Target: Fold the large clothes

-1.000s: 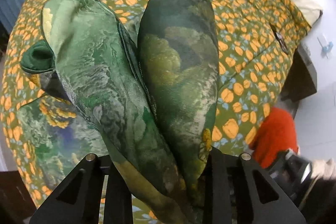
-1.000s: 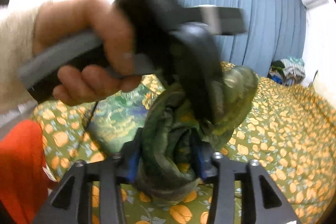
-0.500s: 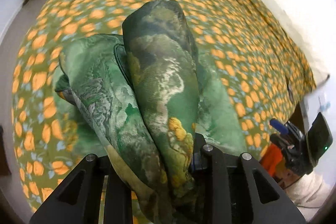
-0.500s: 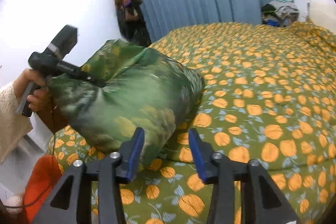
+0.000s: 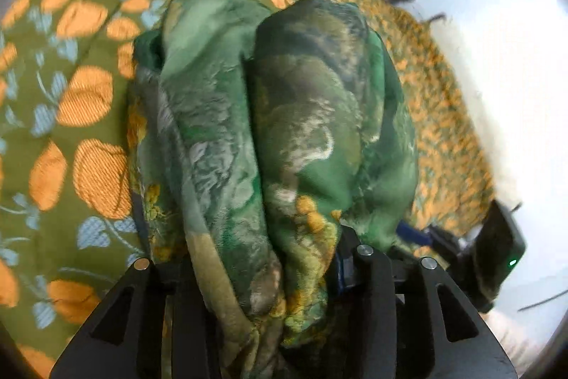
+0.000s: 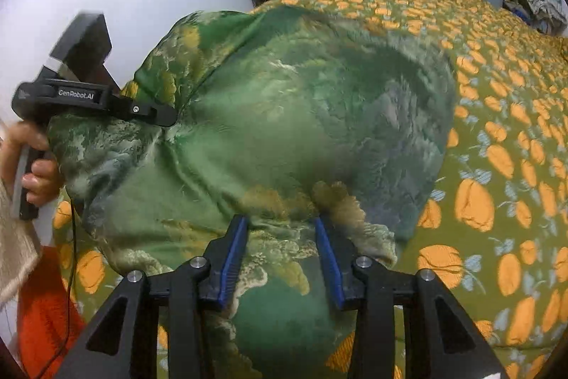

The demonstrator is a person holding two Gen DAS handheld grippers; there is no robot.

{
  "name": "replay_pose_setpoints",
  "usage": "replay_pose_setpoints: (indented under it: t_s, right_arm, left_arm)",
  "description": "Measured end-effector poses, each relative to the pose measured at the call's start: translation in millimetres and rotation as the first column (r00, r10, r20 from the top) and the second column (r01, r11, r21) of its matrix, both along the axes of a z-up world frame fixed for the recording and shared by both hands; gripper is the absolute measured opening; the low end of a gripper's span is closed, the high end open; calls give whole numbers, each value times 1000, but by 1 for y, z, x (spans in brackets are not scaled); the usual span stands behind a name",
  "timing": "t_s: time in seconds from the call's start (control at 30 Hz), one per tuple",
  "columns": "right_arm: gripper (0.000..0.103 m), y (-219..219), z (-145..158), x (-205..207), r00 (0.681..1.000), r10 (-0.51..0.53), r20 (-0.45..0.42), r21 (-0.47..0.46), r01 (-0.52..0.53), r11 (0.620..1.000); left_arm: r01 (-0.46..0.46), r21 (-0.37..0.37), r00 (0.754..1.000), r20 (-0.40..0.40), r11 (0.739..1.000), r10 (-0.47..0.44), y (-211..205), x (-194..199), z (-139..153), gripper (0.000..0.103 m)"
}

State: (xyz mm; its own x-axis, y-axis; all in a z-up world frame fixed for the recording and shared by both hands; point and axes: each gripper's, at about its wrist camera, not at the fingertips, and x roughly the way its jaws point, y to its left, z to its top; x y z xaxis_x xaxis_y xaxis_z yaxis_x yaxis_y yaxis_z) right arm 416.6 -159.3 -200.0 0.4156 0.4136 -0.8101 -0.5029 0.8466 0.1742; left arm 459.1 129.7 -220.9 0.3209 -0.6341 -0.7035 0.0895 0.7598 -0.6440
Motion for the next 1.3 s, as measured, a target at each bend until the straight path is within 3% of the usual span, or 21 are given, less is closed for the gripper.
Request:
replay_pose_setpoints:
  t_s: [0.07, 0.17, 0.23, 0.37, 0.43, 0.57, 0.67, 0.73, 0.9, 1.03, 1.17, 1.3]
  right_arm:
    - [39, 3, 0, -1, 1000, 6, 4, -10, -6, 1000]
    - [39, 2, 5, 1, 1000, 4, -21, 2, -4, 1000]
    - [39, 0, 21, 10, 998, -5, -56, 21, 6, 1000]
    - [39, 3, 64, 42, 997, -81, -20, 105, 82, 991]
    - [39, 15, 68, 61, 995, -97, -34, 138, 101, 985]
    - [39, 51, 44, 91, 993, -99, -66, 154, 108, 982]
    - [39, 77, 8, 101, 996, -63, -61, 41, 66, 997]
    - [39, 78, -5, 102, 996, -67, -59, 35, 69, 997]
    - [39, 76, -9, 101, 998, -57, -32, 29, 58, 998]
    - [39, 71, -7, 90, 998, -58, -23, 49, 59, 997]
    - [39, 74, -8, 92, 998, -62, -9, 35, 62, 997]
    - [39, 78, -6, 90, 998, -63, -1, 8, 63, 998]
  left_arm:
    - [1, -43, 1000, 11, 999, 0, 3, 0, -5, 41]
    - [14, -38, 1000, 21, 999, -13, 0, 0, 0, 42]
    - [14, -31, 1000, 26, 999, -13, -1, 1, 4, 43]
    - [21, -11, 999, 39, 1000, -20, -3, 2, 7, 44]
    - [19, -1, 999, 43, 1000, -19, -4, 2, 8, 44]
    - [24, 11, 999, 46, 1000, -25, -5, 2, 8, 44]
    - [34, 33, 999, 38, 999, -35, -5, 3, 1, 44]
    - [32, 28, 999, 33, 999, -33, -6, 4, -2, 44]
    - [26, -10, 1000, -8, 1000, -26, 6, 2, 1, 45]
    - [16, 44, 998, 54, 999, -18, 26, -22, 34, 48]
    - [-23, 20, 993, 118, 1000, 20, 39, -48, 56, 61]
    - [26, 51, 983, 178, 998, -35, 13, -62, 70, 77]
